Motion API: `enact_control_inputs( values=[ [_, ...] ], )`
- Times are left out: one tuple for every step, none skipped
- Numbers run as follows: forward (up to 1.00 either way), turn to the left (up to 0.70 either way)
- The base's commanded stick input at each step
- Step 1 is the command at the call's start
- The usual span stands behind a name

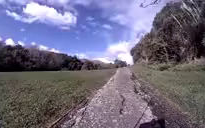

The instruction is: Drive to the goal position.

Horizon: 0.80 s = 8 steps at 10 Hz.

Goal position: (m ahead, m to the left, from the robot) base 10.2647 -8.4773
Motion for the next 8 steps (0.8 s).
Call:
enact_control_inputs(
  values=[
    [0.00,0.00],
    [0.00,-0.08],
    [0.00,-0.54],
    [0.00,-0.69],
    [0.00,-0.70],
    [0.00,-0.70],
    [0.00,-0.43],
    [0.00,0.00]
  ],
)
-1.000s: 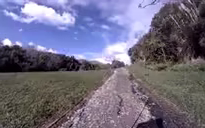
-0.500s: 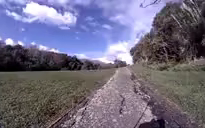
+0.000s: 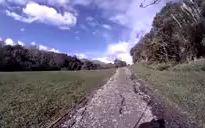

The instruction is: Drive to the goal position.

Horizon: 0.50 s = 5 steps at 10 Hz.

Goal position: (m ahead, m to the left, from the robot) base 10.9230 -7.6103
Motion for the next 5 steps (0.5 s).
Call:
enact_control_inputs(
  values=[
    [0.00,0.00],
    [0.00,0.00],
    [0.00,0.00],
    [0.00,0.00],
    [0.00,0.00]
  ],
)
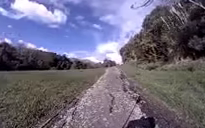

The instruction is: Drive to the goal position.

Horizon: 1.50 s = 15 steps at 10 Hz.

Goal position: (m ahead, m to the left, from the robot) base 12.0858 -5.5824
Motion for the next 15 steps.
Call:
enact_control_inputs(
  values=[
    [0.00,0.00],
    [0.00,0.00],
    [0.00,0.00],
    [0.36,0.00],
    [0.70,0.00],
    [0.70,0.00],
    [0.70,0.00],
    [0.70,0.00],
    [0.70,0.00],
    [0.70,0.00],
    [0.70,0.00],
    [0.70,0.00],
    [0.70,0.00],
    [0.70,0.00],
    [0.70,0.00]
  ],
)
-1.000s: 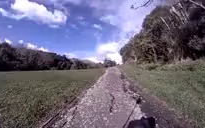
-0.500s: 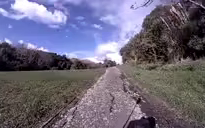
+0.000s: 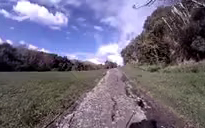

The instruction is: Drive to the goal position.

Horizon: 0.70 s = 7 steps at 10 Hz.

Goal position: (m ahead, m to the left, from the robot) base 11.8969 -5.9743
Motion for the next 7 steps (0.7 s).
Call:
enact_control_inputs(
  values=[
    [0.70,0.00],
    [0.70,0.00],
    [0.70,0.00],
    [0.70,0.00],
    [0.70,0.00],
    [0.70,0.00],
    [0.70,0.00]
  ],
)
